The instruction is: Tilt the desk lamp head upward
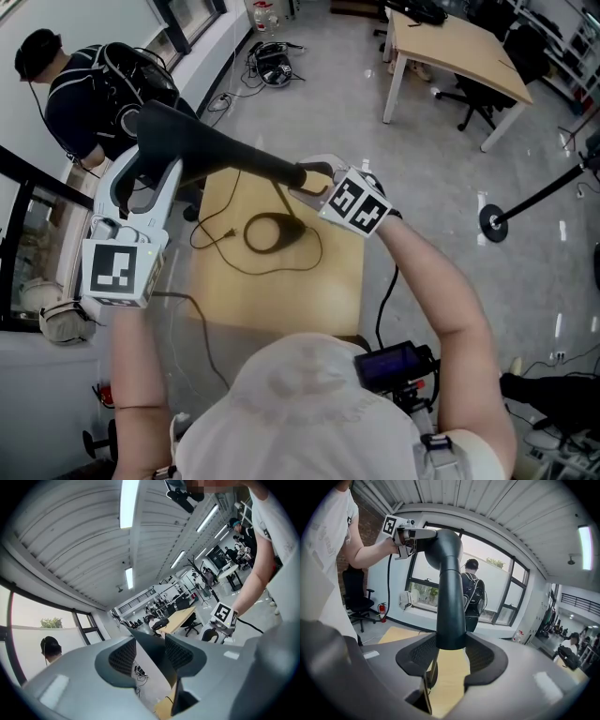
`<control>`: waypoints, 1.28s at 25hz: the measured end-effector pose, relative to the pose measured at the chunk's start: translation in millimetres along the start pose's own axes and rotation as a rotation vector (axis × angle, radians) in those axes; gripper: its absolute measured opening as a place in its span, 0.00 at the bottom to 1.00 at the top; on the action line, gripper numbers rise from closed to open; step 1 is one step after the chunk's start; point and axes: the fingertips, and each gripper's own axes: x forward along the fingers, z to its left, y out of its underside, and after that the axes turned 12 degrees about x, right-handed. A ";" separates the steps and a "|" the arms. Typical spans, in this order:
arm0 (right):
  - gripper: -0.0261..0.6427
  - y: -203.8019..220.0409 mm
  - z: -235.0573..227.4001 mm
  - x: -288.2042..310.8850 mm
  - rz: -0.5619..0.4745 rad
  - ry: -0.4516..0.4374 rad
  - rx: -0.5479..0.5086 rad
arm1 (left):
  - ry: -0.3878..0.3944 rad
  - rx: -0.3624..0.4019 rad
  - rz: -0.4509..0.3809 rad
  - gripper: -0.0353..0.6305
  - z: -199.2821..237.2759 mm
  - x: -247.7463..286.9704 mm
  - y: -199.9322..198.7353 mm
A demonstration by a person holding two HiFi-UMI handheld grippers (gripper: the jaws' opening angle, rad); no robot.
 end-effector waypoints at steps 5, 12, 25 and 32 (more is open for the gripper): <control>0.34 0.3 1.3 1.4 -0.005 -0.005 0.024 | -0.010 0.022 -0.002 0.34 -2.5 3.2 -13.7; 0.34 1.0 2.3 2.8 -0.028 -0.007 0.043 | -0.027 0.036 0.008 0.34 -6.1 4.0 -18.5; 0.36 4.7 -1.1 -1.0 -0.061 -0.043 -0.007 | -0.069 -0.185 0.016 0.34 -6.0 -7.8 -7.6; 0.35 17.1 -2.9 -12.5 -0.135 -0.080 0.061 | -0.119 -0.308 0.060 0.34 -25.2 -36.4 16.6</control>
